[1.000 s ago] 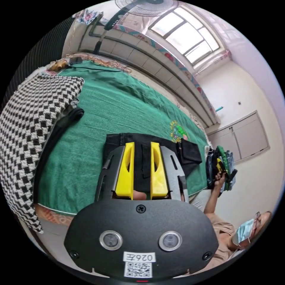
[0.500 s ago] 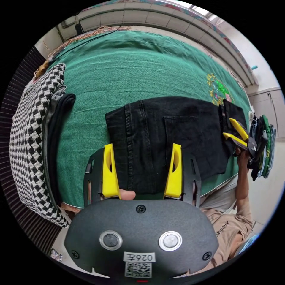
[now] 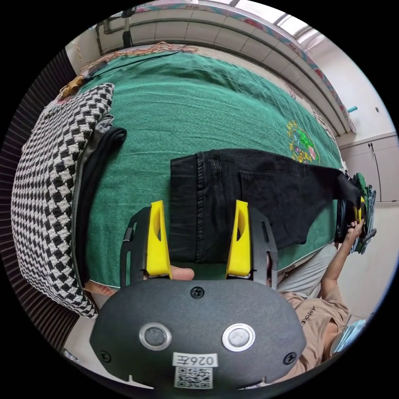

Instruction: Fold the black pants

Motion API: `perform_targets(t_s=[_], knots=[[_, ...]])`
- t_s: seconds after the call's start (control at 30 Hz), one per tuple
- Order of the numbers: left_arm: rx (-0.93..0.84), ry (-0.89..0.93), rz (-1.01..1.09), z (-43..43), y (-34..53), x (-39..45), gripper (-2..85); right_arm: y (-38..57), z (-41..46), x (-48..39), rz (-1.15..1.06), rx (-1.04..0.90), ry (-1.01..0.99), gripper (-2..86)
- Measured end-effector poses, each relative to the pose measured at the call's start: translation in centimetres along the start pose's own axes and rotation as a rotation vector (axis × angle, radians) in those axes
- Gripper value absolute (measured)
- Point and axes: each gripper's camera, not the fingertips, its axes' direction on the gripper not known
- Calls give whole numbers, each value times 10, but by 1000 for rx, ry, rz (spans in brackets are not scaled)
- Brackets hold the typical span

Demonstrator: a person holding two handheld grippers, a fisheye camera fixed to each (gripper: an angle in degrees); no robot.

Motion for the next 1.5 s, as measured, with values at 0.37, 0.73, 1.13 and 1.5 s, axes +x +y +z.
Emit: perform_targets(t_s=[0.37, 0.73, 1.13, 1.5], knots=[[-92, -5, 118, -37, -29, 25, 144, 104, 40, 6, 39, -202, -267, 96], [468, -31, 6, -220, -12, 4, 68, 157, 65, 51, 161, -314, -122, 120], [645, -69, -51, -299, -35, 63, 0, 199, 133, -14, -133, -350, -26, 144], [276, -208, 76, -205, -142, 130, 74, 230, 254, -5, -171, -529, -38, 116]])
